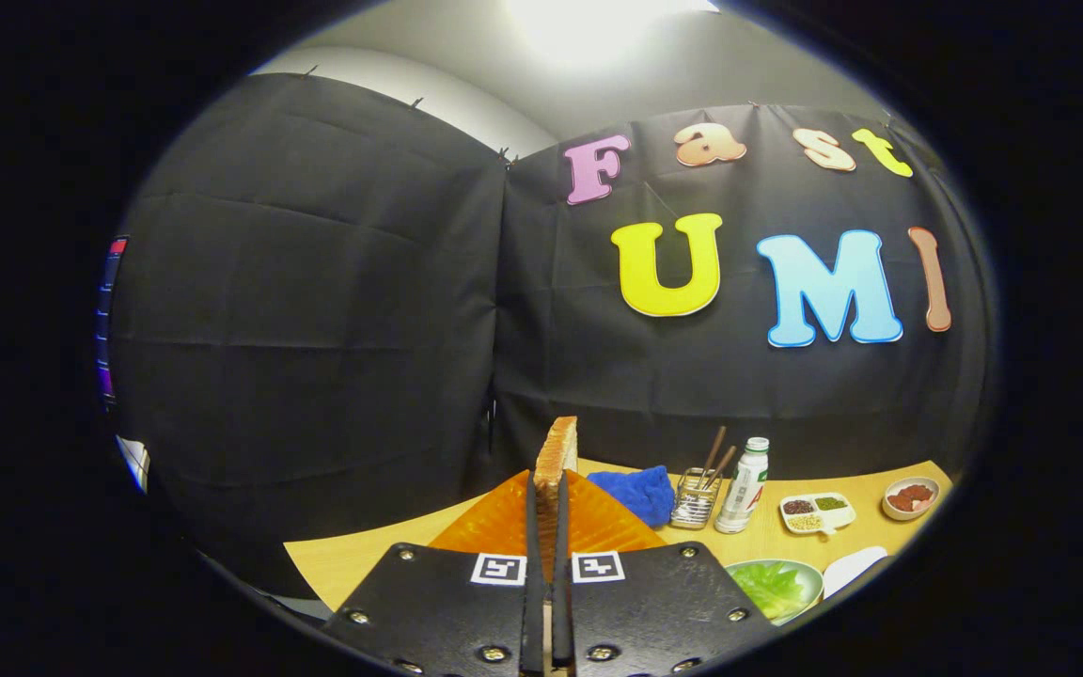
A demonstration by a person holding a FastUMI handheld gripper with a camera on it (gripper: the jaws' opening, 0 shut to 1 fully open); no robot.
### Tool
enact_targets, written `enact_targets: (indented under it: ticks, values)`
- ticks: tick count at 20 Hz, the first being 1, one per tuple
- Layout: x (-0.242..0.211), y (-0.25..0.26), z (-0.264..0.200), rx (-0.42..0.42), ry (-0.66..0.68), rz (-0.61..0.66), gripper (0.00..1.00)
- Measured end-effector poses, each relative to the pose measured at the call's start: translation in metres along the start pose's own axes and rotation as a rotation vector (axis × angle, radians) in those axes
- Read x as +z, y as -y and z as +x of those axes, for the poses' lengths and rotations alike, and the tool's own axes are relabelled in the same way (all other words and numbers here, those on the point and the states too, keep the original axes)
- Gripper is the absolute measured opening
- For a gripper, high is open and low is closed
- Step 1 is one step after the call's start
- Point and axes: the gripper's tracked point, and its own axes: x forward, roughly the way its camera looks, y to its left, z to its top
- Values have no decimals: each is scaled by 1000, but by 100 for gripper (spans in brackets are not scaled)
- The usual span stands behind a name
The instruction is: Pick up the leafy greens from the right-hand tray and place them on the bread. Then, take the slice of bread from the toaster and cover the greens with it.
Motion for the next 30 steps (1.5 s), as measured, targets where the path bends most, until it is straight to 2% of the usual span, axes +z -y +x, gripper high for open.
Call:
enact_targets:
  ticks: [6, 13, 22, 30]
  values:
    - [12, 40, -21, -58, 6, -11, 4]
    - [3, 92, -49, -152, 0, -27, 4]
    - [-34, 147, -61, -253, -63, -2, 4]
    - [-62, 168, -65, -279, -89, 22, 4]
